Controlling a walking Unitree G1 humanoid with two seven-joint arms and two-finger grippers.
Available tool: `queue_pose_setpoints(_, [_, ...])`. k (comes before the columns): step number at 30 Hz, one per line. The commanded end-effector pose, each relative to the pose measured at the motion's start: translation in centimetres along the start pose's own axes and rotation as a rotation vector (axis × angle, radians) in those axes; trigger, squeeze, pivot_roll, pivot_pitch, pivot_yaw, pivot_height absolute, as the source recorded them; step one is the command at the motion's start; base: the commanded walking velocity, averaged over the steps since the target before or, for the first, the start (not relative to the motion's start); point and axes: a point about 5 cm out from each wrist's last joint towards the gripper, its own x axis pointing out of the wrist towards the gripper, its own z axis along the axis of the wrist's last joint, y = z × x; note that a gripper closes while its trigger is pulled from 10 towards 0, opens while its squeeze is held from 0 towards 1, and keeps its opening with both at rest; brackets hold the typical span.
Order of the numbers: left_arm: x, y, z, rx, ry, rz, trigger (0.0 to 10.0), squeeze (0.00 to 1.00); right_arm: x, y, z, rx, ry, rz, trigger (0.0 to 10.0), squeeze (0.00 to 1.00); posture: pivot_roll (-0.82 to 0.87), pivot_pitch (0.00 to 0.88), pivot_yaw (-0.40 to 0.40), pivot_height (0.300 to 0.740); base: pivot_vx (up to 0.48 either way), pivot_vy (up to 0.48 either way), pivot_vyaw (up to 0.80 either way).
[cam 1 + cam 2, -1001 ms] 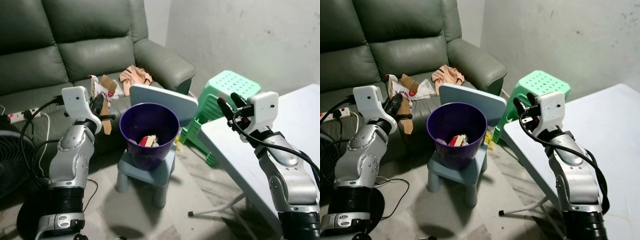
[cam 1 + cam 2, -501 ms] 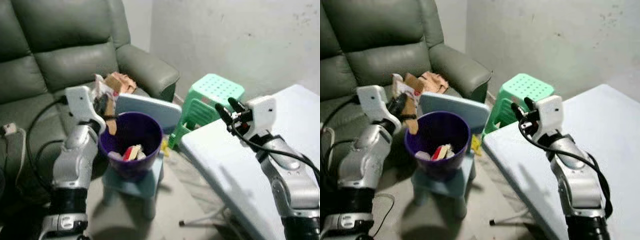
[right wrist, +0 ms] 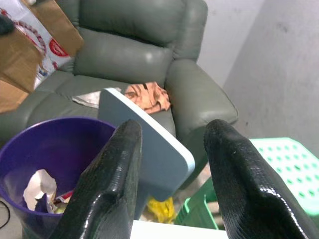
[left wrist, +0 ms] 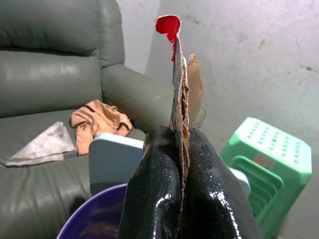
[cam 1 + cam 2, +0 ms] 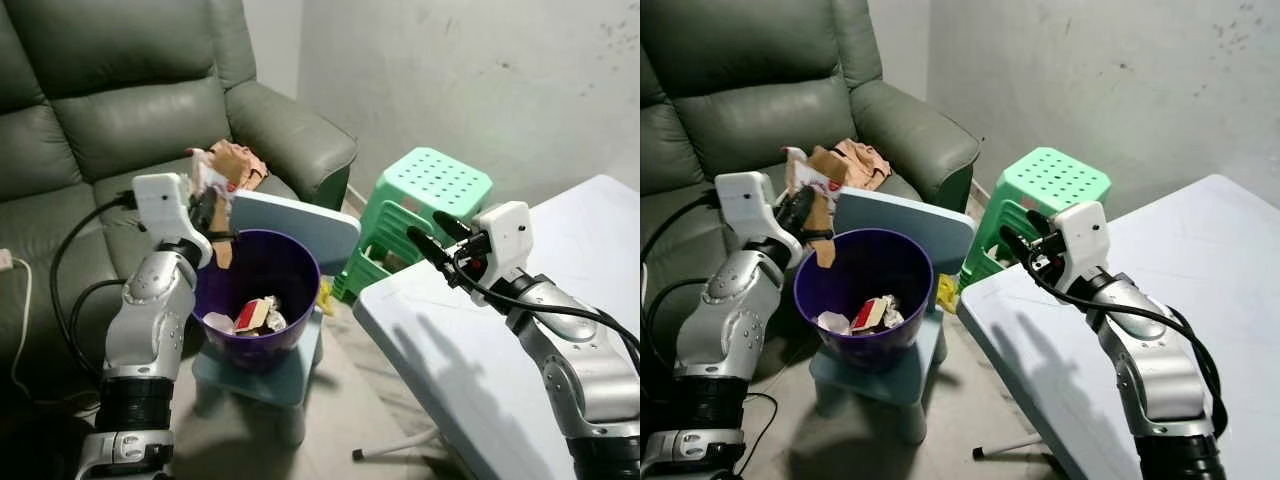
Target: Picking trash to rubbish bin
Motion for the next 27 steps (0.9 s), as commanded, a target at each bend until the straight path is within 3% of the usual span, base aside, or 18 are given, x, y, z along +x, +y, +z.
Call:
queue_pose_setpoints(1, [-0.1,0.2,-0.6,0.015,0.031,-0.011,10.0,0.0,-0.1,0.1,0.4,-0.03,0.001,0.035,10.0,1.0,-0.08,0.082,-0.106,0.74,0.0,0.0,0.0])
queue_pose_setpoints(7, [-0.7,1.4,-2.3,0.048,0.091,-0.04,10.0,0.0,-0.3,-0.4,0.7,-0.124,0.044,0.139,10.0,1.0,-0.09,0.082,-0.109,0.74,0.0,0.0,0.0])
queue_pose_setpoints(15, [-1.3,3.0,-3.8,0.052,0.137,-0.015,10.0,0.0,-0.6,-0.5,1.1,-0.182,0.06,0.226,10.0,1.0,-0.09,0.102,-0.135,0.74,0.0,0.0,0.0])
queue_pose_setpoints(16, [-1.3,3.3,-4.0,0.05,0.144,-0.008,10.0,0.0,-0.7,-0.4,1.2,-0.189,0.063,0.242,10.0,0.89,-0.09,0.11,-0.141,0.74,0.0,0.0,0.0])
queue_pose_setpoints(18, [-1.3,3.5,-4.1,0.044,0.145,-0.003,10.0,0.0,-0.7,-0.4,1.2,-0.194,0.065,0.25,10.0,0.89,-0.09,0.114,-0.143,0.74,0.0,0.0,0.0])
queue_pose_setpoints(19, [-1.4,3.9,-4.4,0.033,0.151,0.004,10.0,0.0,-0.9,-0.2,1.3,-0.185,0.065,0.273,10.0,0.0,-0.09,0.126,-0.151,0.74,0.0,0.0,0.0])
queue_pose_setpoints(27, [-1.4,5.7,-5.2,0.063,0.147,0.043,10.0,0.0,-1.4,1.1,1.3,-0.138,0.054,0.343,10.0,0.0,-0.09,0.21,-0.177,0.74,0.0,0.0,0.0])
